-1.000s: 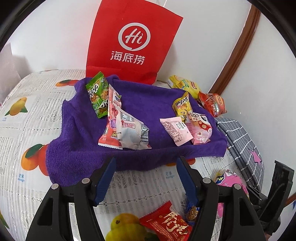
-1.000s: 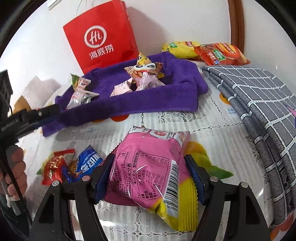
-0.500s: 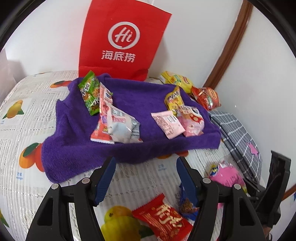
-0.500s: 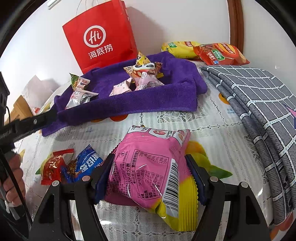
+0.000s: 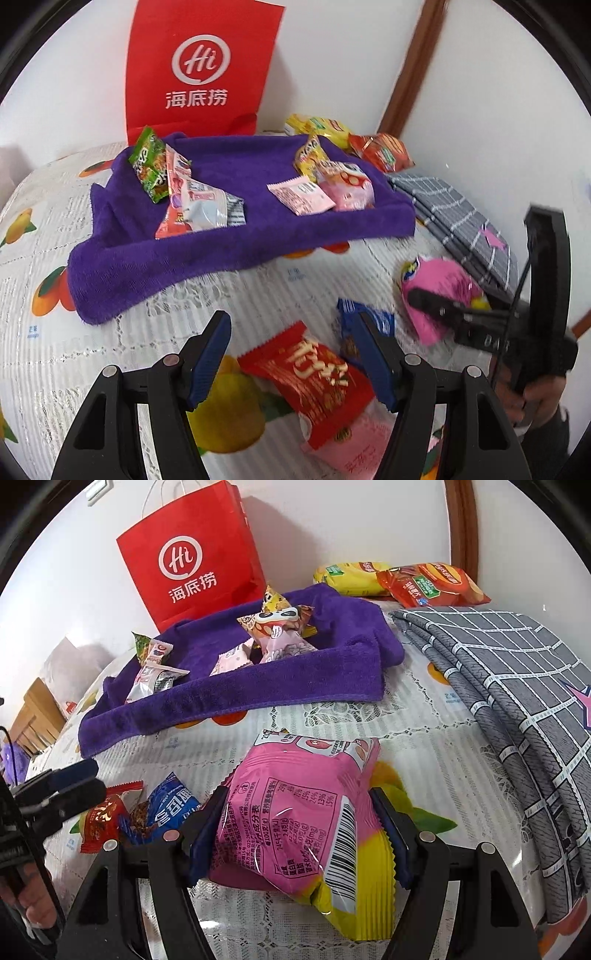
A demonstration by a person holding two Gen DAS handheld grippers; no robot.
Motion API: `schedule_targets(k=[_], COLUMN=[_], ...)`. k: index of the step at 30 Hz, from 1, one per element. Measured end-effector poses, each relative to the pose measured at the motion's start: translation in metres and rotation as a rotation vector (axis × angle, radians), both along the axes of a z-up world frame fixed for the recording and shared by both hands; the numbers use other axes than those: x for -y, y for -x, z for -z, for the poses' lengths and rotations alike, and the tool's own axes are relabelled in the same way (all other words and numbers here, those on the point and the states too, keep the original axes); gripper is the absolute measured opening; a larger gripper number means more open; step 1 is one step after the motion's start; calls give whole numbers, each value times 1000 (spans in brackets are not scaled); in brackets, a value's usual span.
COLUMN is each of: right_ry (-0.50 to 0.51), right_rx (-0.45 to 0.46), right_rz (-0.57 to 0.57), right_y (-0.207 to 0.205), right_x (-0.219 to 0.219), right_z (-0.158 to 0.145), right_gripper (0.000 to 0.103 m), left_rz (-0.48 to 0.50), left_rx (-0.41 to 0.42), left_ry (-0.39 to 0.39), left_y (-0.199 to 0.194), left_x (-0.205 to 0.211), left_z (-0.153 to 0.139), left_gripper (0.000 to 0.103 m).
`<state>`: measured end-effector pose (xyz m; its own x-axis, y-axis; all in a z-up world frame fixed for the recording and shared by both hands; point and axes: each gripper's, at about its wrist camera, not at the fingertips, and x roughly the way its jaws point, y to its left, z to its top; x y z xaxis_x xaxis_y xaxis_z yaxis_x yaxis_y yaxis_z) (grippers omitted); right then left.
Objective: Organize snacks
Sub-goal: 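Lower the left tool toward the red packet while the right tool holds the chip bag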
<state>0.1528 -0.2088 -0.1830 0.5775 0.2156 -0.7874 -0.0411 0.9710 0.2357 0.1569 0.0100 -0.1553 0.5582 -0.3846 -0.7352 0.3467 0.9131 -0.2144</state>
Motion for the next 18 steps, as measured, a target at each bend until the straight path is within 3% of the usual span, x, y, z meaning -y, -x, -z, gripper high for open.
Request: schedule_targets(k=[4,8,18], right_ry=[0,0,-5], right_rx=[0,-1,-1], right_rz=[0,0,1], right_y=[0,-1,-1], right_x=[0,-1,0], right_z=[0,0,0], right_gripper=[73,73,73], left_rz=[43,103,117], left_rx=[15,-19,-9], left_ry=[-18,15,-64], left_y=[9,12,17], left_x=[5,10,22], left_z=[1,5,13], left_gripper=[66,66,66])
